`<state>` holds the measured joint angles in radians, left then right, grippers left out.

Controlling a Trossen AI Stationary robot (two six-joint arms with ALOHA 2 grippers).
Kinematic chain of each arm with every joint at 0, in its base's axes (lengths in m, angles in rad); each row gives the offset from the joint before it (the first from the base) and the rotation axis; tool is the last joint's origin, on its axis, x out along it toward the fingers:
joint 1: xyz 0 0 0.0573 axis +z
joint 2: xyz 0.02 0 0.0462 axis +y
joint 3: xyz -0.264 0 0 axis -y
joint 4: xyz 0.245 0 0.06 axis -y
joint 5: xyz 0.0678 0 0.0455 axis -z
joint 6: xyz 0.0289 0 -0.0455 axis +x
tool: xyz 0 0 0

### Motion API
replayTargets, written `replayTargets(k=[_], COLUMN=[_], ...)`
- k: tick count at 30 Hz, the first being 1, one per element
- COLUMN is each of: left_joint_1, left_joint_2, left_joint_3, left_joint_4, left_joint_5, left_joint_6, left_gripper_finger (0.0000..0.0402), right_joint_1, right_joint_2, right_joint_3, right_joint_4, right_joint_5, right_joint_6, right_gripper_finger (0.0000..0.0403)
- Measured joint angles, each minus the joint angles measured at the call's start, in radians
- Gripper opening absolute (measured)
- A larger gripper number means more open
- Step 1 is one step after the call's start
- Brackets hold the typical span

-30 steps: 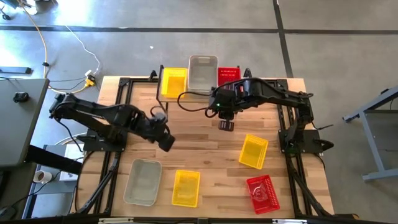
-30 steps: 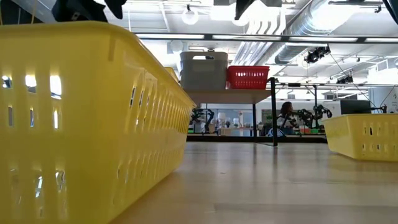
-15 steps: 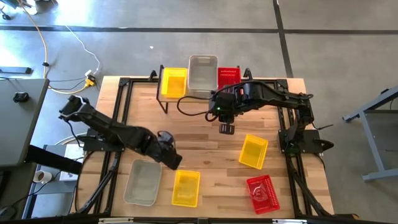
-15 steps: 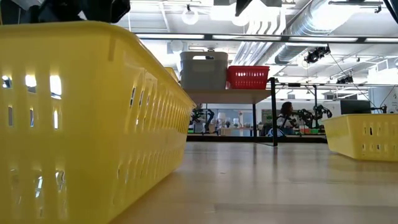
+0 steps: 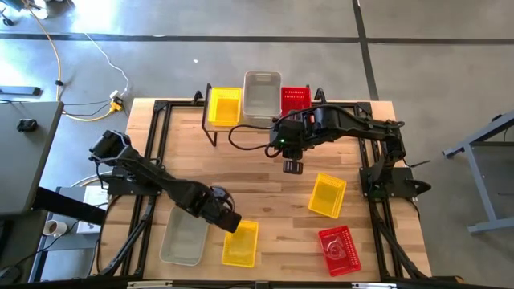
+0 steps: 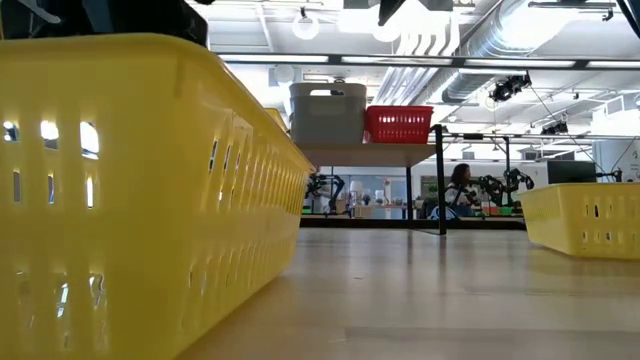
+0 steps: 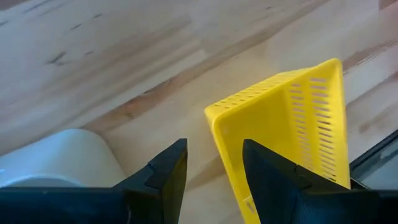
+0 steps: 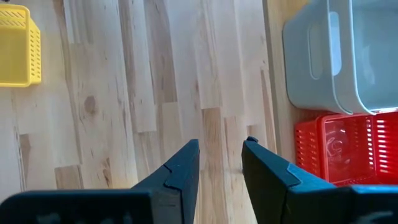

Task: Stack baskets on shelf by color
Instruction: Stack the bottom yellow bin on top of the yellow bin on the shelf

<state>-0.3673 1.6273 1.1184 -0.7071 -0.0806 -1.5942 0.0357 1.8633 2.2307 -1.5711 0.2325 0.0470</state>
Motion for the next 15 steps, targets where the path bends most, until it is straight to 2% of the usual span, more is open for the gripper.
replayTargets(k=[15], left_joint_1=[-0.009], left_joint_2=[0.111], left_joint_3=[0.000], left_joint_4=[0.068], left_joint_5=[0.048], left_joint_6=[-0.011], left_gripper_finger=[0.0145], right_joint_1=[0.000], right_joint_2=[0.000], right_joint_3=[0.000], right_joint_4=[0.000], right_joint_5=[0.000], right_joint_6=[0.006], right_gripper_finger=[0.0108])
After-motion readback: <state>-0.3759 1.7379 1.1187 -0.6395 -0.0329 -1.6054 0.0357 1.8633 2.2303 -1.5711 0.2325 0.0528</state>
